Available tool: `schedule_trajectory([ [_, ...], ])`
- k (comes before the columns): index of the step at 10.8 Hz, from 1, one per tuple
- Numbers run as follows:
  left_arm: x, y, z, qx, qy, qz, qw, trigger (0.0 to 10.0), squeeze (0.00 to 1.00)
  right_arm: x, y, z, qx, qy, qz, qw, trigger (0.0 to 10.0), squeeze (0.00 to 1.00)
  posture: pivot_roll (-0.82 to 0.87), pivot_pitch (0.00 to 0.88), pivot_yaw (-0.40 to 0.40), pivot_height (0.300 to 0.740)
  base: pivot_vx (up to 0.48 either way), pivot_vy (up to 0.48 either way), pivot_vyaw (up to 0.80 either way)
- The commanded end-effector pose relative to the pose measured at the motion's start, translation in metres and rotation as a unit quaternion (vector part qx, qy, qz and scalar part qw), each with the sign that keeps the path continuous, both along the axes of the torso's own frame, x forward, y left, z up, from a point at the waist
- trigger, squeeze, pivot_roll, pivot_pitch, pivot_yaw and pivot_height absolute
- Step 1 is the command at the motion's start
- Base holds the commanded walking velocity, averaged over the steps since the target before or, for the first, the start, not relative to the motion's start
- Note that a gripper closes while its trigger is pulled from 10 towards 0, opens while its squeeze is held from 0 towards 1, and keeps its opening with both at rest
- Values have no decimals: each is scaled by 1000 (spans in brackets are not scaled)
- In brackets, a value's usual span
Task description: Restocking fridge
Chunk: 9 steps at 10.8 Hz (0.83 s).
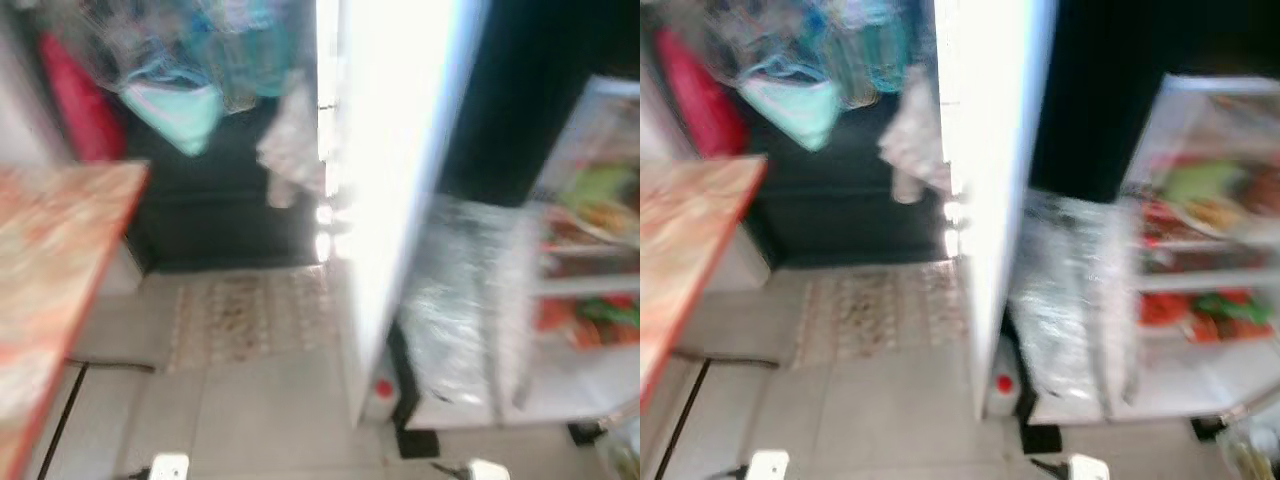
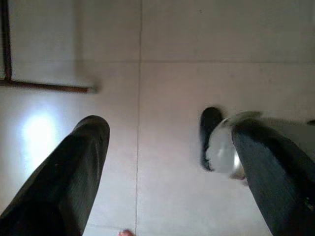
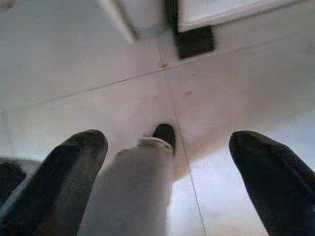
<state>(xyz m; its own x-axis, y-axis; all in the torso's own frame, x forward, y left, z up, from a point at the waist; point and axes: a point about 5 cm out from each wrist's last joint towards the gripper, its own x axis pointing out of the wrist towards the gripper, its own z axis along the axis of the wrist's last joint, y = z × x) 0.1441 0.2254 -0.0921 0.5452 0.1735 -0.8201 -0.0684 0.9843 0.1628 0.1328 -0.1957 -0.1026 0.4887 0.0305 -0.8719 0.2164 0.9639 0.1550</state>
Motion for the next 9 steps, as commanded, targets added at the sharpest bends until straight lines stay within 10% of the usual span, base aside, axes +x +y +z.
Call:
schedule_trajectory([
  [1, -7, 0, -3, -1, 15, 2, 1000, 10000, 0, -5, -5, -1, -4, 8, -12, 1000, 10000, 0, 88, 0, 10, 740, 0, 0, -769],
  [9, -7, 7, -1, 11, 10, -13, 1000, 10000, 0, -9, -2, -3, -4, 18, 0, 1000, 10000, 0, 86, 0, 19, 740, 0, -34, -771],
])
